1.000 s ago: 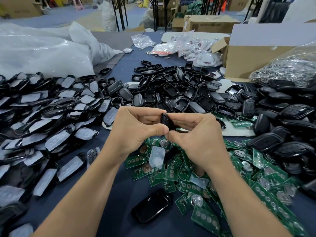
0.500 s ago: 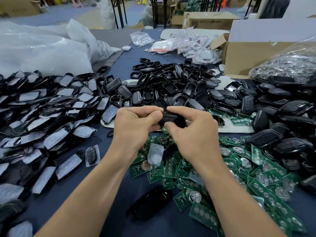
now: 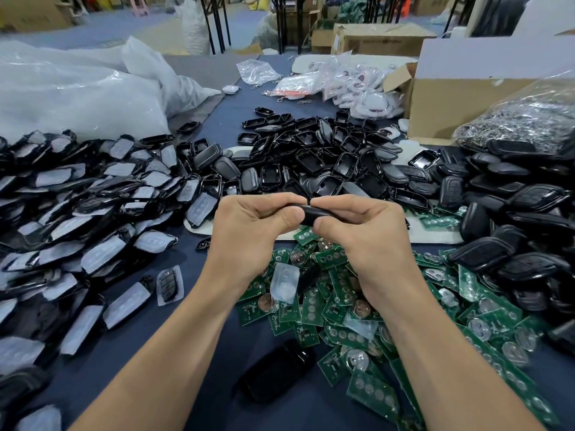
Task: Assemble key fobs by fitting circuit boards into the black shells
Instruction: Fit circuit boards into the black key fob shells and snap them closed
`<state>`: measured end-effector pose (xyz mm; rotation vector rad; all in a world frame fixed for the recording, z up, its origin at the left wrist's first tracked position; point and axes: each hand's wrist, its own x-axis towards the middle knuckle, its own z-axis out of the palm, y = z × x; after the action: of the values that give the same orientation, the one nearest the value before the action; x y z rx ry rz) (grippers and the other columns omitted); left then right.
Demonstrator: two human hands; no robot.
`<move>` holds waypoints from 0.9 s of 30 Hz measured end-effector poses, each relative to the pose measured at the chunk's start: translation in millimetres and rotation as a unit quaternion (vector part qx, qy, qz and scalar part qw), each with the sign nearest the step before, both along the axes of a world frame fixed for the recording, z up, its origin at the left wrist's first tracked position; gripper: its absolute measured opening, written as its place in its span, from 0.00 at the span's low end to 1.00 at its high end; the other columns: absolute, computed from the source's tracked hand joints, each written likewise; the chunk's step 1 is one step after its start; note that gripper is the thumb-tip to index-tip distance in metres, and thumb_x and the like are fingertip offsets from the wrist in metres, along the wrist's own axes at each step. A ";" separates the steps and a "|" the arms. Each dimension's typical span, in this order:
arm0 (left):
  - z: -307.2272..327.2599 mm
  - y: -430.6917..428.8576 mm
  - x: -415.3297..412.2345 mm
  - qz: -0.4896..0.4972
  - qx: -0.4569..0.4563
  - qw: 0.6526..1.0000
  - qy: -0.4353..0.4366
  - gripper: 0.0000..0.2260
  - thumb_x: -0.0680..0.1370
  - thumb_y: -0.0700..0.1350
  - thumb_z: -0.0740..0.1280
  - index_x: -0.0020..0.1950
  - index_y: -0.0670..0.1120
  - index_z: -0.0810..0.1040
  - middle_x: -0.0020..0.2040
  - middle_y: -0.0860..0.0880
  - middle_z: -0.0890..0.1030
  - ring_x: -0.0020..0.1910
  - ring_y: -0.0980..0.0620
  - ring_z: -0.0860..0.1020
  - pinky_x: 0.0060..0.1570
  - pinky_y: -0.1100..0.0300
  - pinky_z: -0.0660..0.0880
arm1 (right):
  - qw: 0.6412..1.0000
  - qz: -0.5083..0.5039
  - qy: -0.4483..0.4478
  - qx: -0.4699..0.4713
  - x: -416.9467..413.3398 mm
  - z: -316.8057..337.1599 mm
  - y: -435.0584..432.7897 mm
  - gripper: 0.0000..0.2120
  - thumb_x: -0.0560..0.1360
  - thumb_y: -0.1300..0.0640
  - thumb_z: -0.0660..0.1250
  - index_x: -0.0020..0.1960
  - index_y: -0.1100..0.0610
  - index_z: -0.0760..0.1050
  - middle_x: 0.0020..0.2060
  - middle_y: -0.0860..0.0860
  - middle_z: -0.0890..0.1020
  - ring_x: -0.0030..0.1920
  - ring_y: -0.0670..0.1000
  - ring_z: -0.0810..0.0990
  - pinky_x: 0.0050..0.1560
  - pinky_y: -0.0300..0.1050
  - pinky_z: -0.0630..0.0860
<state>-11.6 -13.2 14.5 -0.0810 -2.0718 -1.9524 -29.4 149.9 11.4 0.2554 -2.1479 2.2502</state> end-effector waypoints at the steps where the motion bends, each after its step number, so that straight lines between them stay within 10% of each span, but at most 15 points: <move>1: 0.0 0.0 0.0 0.000 -0.004 1.000 0.012 0.17 0.76 0.35 0.75 0.45 0.59 0.89 0.43 0.51 0.89 0.45 0.51 0.87 0.49 0.59 0.83 | 1.000 0.001 0.008 0.018 0.6 0.4 -0.2 0.16 0.71 0.70 0.75 0.47 0.49 0.88 0.41 0.48 0.89 0.43 0.50 0.88 0.45 0.45 0.82; 27: 0.7 -5.8 -0.8 -0.040 0.071 0.996 0.027 0.10 0.67 0.38 0.78 0.45 0.49 0.90 0.46 0.46 0.89 0.49 0.46 0.87 0.52 0.58 0.81 | 0.974 -0.077 0.136 0.163 14.0 8.2 -2.5 0.12 0.69 0.59 0.80 0.47 0.43 0.87 0.40 0.35 0.86 0.44 0.40 0.86 0.47 0.42 0.84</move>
<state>-12.4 -19.0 15.1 -0.1857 -1.9179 -2.1146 -15.4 147.4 19.6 0.3648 -2.2836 1.6640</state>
